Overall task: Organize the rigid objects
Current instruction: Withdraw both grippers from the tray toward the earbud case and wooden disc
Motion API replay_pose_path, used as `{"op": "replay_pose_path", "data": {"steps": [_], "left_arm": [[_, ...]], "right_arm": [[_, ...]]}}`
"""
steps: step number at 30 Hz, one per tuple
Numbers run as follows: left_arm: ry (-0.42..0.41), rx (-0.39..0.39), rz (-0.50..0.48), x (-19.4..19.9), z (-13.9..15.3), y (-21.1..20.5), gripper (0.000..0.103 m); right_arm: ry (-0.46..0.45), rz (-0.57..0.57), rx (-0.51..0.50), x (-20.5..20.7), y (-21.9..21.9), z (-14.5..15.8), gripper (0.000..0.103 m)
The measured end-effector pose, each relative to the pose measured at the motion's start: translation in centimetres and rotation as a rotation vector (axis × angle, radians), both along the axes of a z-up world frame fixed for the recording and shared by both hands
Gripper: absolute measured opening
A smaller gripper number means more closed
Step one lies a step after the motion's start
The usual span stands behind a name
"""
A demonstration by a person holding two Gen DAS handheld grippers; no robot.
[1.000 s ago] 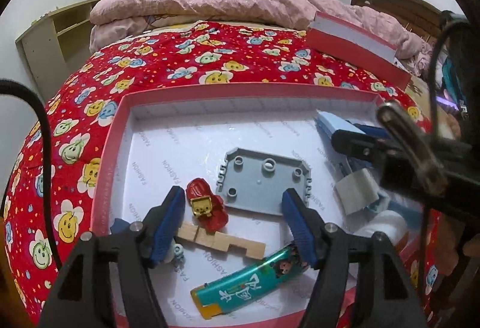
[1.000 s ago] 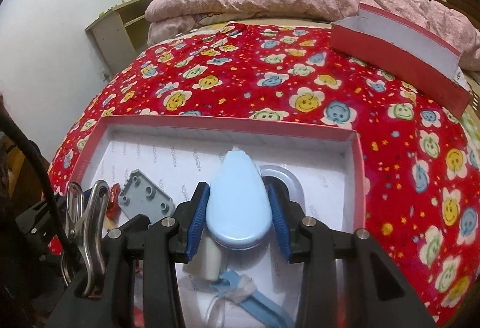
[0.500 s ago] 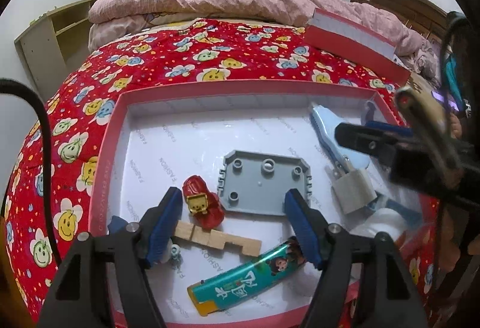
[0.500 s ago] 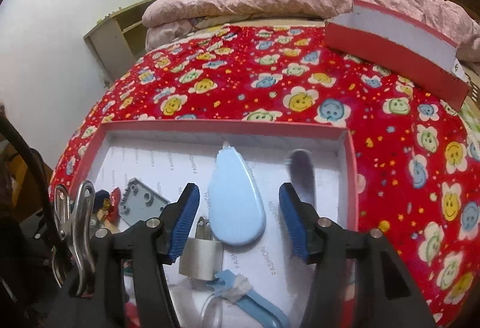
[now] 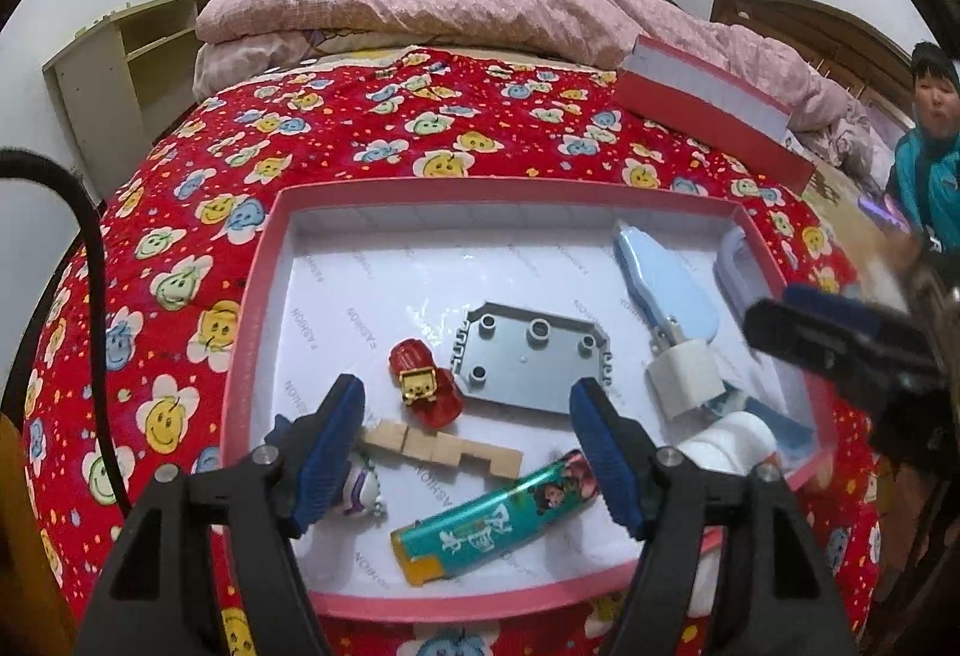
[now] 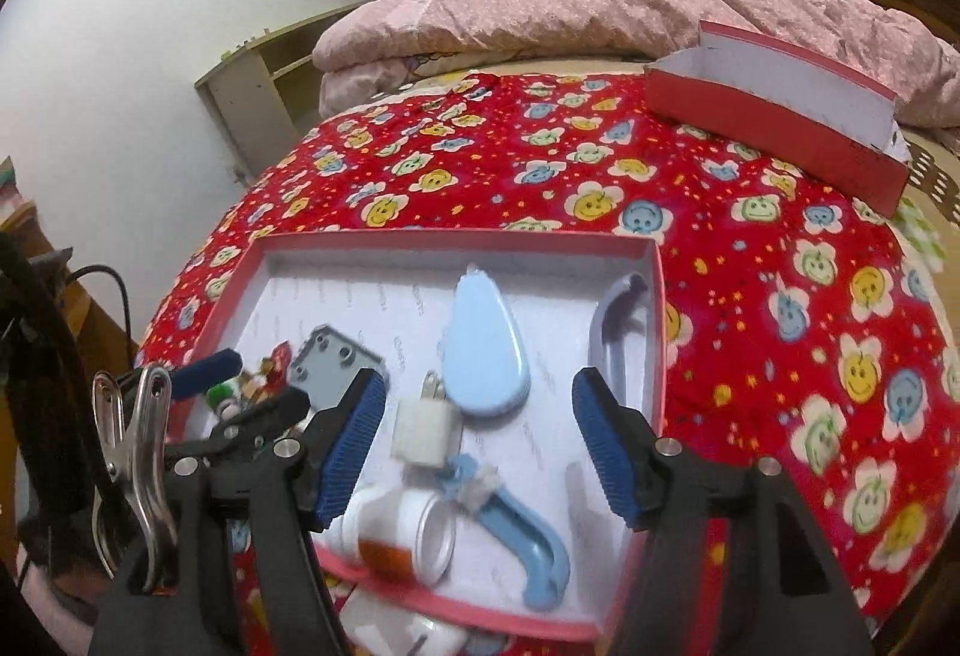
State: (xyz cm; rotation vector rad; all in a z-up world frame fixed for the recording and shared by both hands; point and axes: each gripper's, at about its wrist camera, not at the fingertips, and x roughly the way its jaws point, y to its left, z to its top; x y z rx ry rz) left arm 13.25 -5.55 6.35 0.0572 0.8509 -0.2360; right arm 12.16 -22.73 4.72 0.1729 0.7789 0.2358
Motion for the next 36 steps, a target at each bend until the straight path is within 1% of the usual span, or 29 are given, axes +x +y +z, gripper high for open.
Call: {"op": "replay_pose_path", "data": {"steps": [4,6,9,14,21,23,27,31,36], "left_arm": [[-0.004,0.007,-0.006,-0.8,0.3,0.1,0.075],[-0.001,-0.003,0.000,-1.4,0.4,0.3,0.075],[0.012,-0.017,0.004,-2.2,0.4,0.6,0.075],[0.017,-0.010,-0.002,-3.6,0.2,0.7,0.075],[0.028,-0.031,-0.014,-5.6,0.1,0.9,0.075],[0.028,-0.035,-0.021,-6.2,0.2,0.8,0.075],[0.007,-0.026,-0.043,-7.8,0.8,0.3,0.075],[-0.006,-0.014,-0.067,-9.1,1.1,-0.6,0.075],[0.021,0.001,-0.105,-10.2,0.7,-2.1,0.075]], "right_arm": [[0.015,0.017,-0.009,-1.5,0.1,-0.2,0.066],[0.025,0.023,-0.007,-2.3,0.0,-0.5,0.066],[0.033,0.022,-0.003,-3.7,-0.3,-0.9,0.066],[0.042,0.017,-0.009,-5.9,-0.9,-1.2,0.066],[0.041,0.006,-0.050,-8.5,-1.7,-1.4,0.066],[0.046,0.004,-0.077,-9.4,-1.8,-1.9,0.066],[0.061,-0.001,-0.136,-10.8,-2.2,-3.0,0.066],[0.078,-0.007,-0.160,-11.9,-2.8,-4.3,0.066],[0.103,-0.005,-0.175,-12.4,-3.4,-5.4,0.066]]}}
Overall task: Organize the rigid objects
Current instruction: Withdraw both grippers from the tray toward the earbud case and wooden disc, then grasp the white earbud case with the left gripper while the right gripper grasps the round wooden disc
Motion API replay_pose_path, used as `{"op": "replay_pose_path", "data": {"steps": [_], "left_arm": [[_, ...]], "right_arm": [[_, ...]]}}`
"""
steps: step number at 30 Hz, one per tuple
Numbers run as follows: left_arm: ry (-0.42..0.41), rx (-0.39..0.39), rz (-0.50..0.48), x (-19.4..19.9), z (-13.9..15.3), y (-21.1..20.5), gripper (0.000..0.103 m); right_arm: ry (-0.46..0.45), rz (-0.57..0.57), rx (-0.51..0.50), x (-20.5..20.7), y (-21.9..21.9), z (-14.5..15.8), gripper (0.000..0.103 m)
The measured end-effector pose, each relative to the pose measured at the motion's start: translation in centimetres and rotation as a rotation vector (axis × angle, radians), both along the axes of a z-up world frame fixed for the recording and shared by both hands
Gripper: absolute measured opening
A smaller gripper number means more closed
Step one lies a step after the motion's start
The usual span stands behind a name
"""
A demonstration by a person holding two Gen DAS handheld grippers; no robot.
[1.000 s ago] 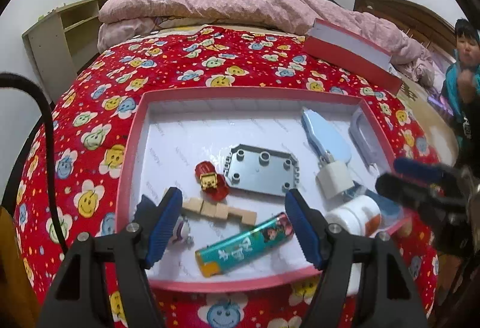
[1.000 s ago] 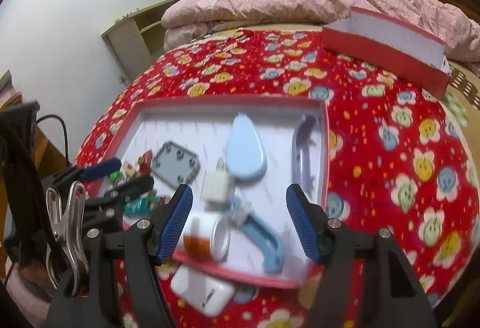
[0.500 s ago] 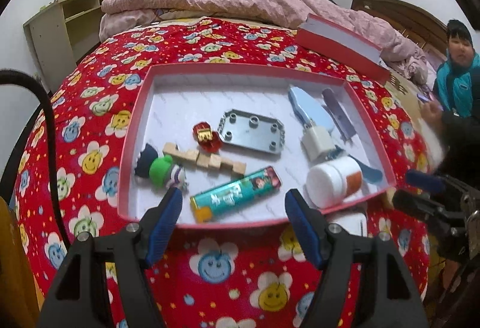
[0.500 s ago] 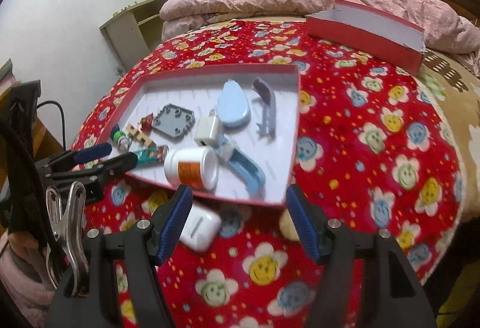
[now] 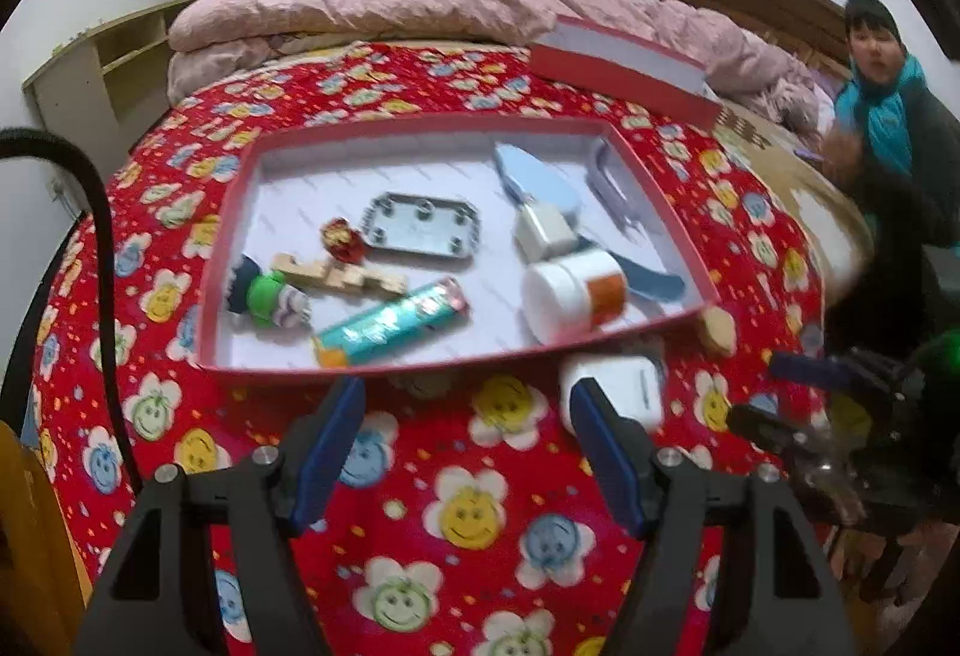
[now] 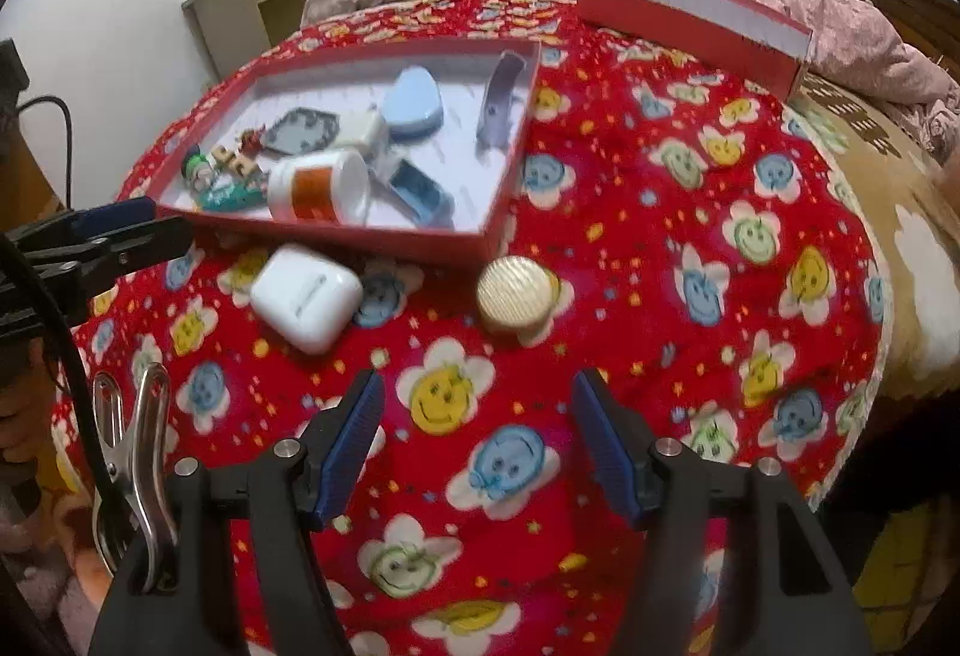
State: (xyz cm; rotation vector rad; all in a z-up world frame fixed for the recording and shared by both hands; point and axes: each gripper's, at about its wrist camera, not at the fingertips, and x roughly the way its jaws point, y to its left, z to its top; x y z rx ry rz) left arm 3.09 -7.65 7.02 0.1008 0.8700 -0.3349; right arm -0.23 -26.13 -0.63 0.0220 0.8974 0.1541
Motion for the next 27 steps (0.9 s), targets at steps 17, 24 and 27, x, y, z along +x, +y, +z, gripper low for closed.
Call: {"op": "replay_pose_path", "data": {"steps": [17,24,27], "left_arm": [[0.102,0.033,-0.093,0.4,-3.5,-6.3,0.075],[0.073,0.087,-0.092,0.8,-4.8,-8.3,0.076],[0.036,0.105,-0.077,0.7,-5.1,-8.5,0.076]], "right_arm": [[-0.005,0.059,-0.088,-1.3,-0.3,-1.9,0.066],[-0.010,0.078,-0.085,-1.4,-0.4,-2.1,0.066],[-0.017,0.081,-0.093,-1.4,-0.2,-2.3,0.066]]}}
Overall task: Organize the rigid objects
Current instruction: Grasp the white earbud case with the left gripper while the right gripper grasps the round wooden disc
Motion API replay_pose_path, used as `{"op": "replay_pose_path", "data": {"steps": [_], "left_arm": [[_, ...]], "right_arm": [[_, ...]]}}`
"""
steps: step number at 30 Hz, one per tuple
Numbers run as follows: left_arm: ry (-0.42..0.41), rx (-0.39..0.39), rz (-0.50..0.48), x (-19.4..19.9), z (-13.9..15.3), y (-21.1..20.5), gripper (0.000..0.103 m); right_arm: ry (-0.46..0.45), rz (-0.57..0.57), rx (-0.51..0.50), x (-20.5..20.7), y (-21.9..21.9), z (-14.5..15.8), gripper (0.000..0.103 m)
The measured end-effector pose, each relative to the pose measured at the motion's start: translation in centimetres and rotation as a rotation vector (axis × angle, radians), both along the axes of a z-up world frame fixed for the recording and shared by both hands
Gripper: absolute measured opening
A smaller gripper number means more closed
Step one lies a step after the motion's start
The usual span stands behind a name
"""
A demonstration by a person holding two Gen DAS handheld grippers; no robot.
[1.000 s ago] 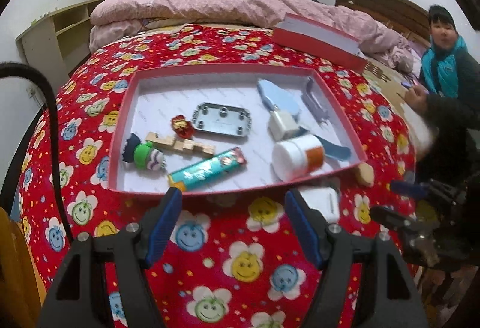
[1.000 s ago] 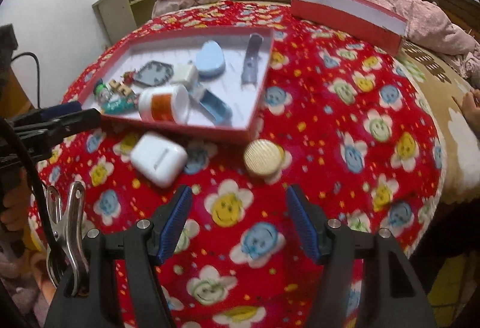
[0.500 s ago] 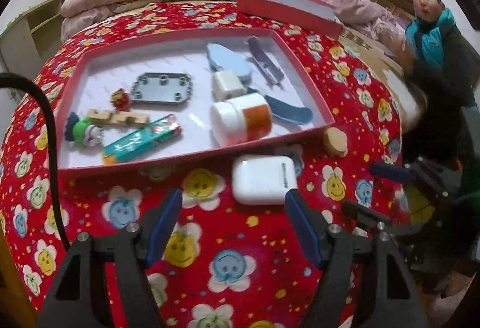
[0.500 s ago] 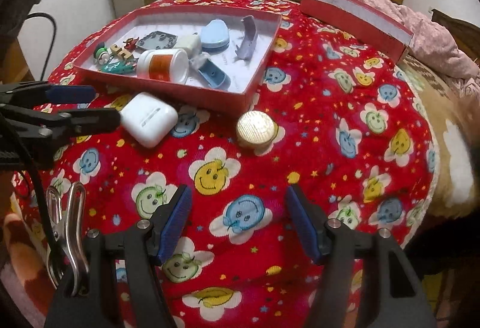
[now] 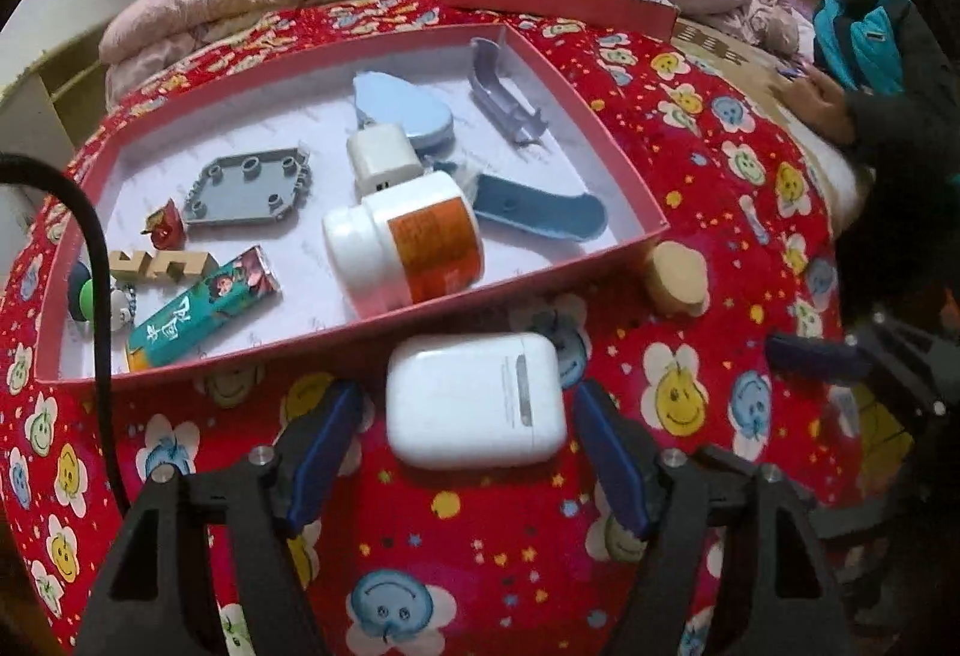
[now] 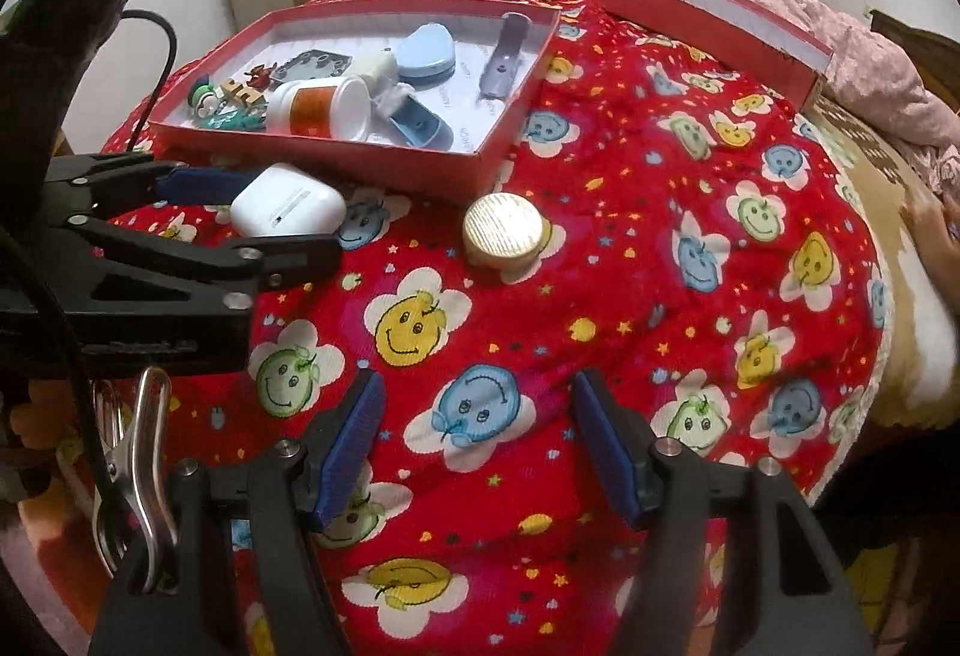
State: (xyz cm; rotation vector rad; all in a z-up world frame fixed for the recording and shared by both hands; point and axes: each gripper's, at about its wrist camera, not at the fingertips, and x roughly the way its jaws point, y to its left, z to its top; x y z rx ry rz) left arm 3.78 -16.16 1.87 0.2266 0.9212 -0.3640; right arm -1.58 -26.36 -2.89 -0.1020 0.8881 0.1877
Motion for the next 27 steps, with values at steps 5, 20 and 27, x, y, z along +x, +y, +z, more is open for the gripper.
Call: {"op": "replay_pose_path", "data": {"steps": [5,20,27], "left_arm": [[-0.026,0.013,-0.001,-0.3,0.0,0.2,0.059],[-0.001,-0.041,0.093,-0.4,1.8,5.6,0.059],[0.000,-0.057,0.139,-0.4,1.9,7.8,0.059]], "right_arm": [[-0.025,0.008,-0.017,-0.3,0.2,-0.1,0.067],[-0.039,-0.017,0.030,1.9,0.4,1.1,0.067],[-0.044,-0.022,0.061,3.9,0.6,1.8,0.067]]}}
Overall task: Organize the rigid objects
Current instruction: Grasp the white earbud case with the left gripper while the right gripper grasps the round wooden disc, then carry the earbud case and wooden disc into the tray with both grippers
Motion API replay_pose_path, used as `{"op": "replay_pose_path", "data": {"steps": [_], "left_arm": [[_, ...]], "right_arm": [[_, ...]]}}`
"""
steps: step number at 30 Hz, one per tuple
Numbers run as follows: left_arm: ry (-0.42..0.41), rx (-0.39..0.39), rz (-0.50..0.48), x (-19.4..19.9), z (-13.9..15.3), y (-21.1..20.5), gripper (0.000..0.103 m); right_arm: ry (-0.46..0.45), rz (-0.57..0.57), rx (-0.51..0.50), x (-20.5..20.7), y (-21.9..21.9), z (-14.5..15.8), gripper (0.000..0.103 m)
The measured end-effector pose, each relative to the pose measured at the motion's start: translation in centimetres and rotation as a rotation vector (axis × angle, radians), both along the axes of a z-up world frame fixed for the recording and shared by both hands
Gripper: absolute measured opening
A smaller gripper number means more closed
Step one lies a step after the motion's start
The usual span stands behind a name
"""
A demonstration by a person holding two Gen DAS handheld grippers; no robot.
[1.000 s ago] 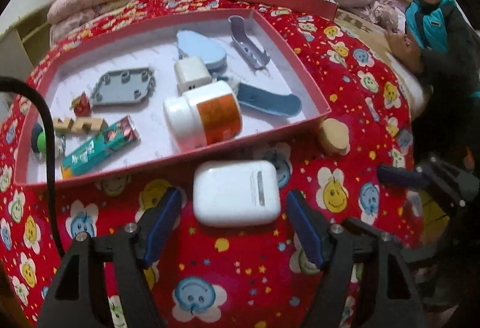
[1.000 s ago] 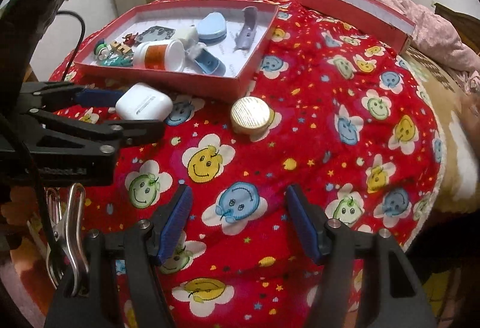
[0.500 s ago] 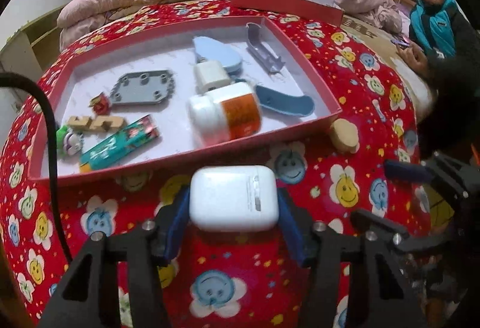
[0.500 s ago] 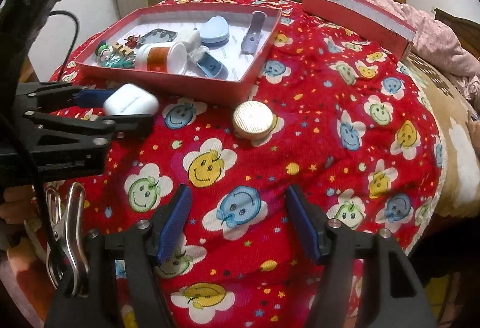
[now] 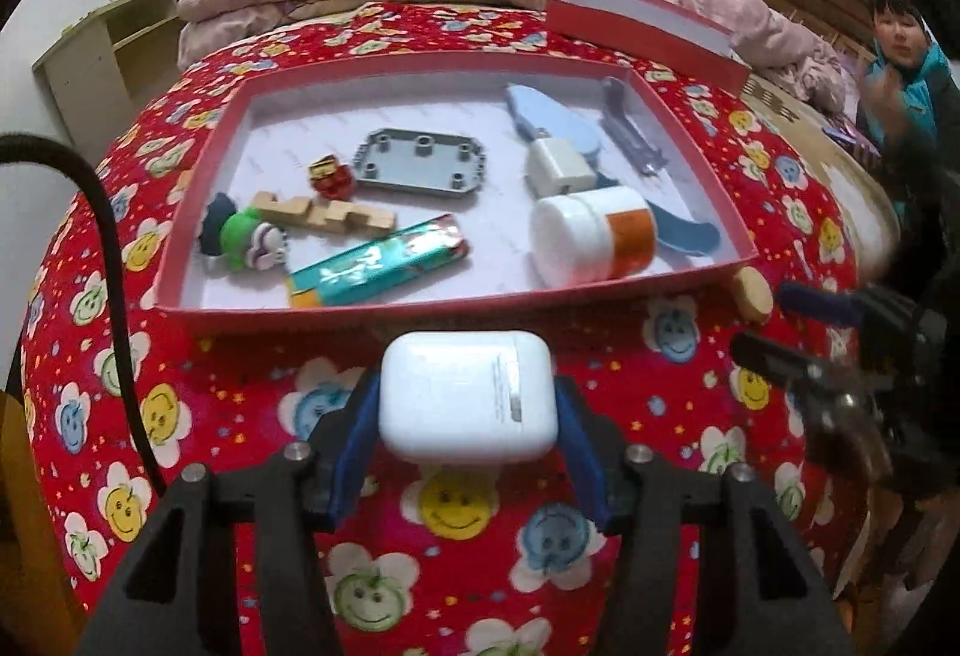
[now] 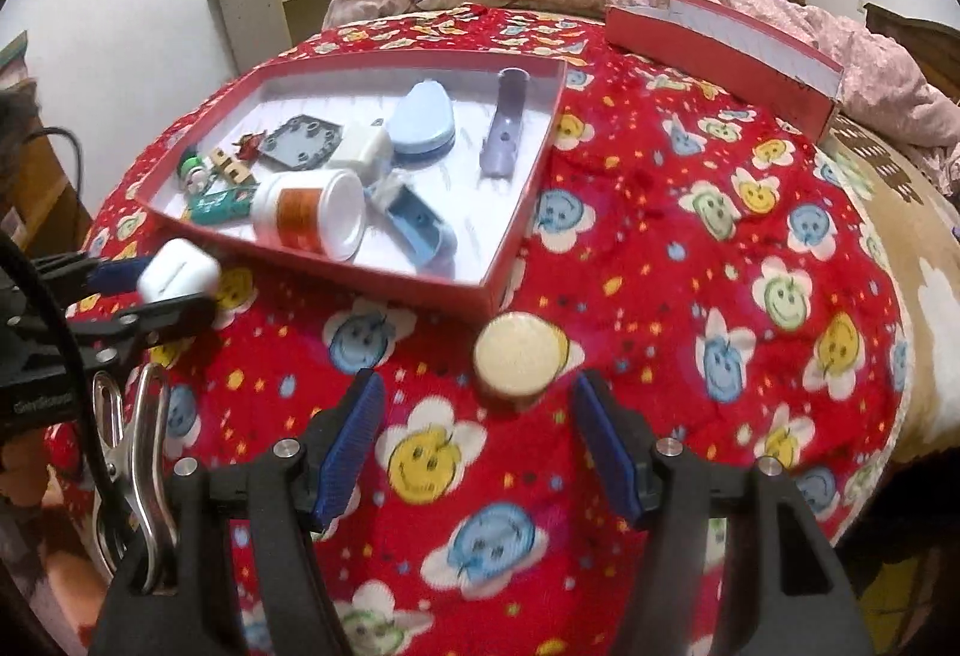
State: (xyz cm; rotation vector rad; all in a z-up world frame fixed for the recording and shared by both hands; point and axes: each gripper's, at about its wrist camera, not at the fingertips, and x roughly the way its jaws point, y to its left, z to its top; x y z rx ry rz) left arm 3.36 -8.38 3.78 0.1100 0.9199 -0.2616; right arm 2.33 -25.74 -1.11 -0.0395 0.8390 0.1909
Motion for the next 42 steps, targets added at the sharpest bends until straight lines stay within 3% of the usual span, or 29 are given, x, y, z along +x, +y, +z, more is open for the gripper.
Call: {"op": "replay_pose_path", "data": {"steps": [9,14,18,21,24,42], "left_arm": [[-0.005,-0.015,0.011,-0.2,0.2,1.0,0.059],[-0.006,-0.013,0.015,-0.2,0.3,1.1,0.059],[-0.008,-0.017,0.023,-0.2,0.5,1.4,0.059],[-0.011,-0.018,0.027,-0.2,0.6,1.5,0.059],[-0.014,-0.021,0.029,-0.4,0.8,1.6,0.059],[-0.065,-0.043,0.071,-0.2,3.4,4.4,0.059]], "right_arm": [[0.003,-0.030,-0.035,1.1,-0.2,-0.2,0.067],[0.012,-0.031,0.000,1.6,-0.8,-0.7,0.066],[0.006,-0.047,-0.001,1.6,-1.0,-0.6,0.054],[0.000,-0.062,-0.015,1.5,-1.1,-0.6,0.039],[0.002,-0.063,0.006,1.3,-1.2,-0.5,0.033],[-0.020,0.033,-0.002,-0.5,2.9,2.2,0.033]]}}
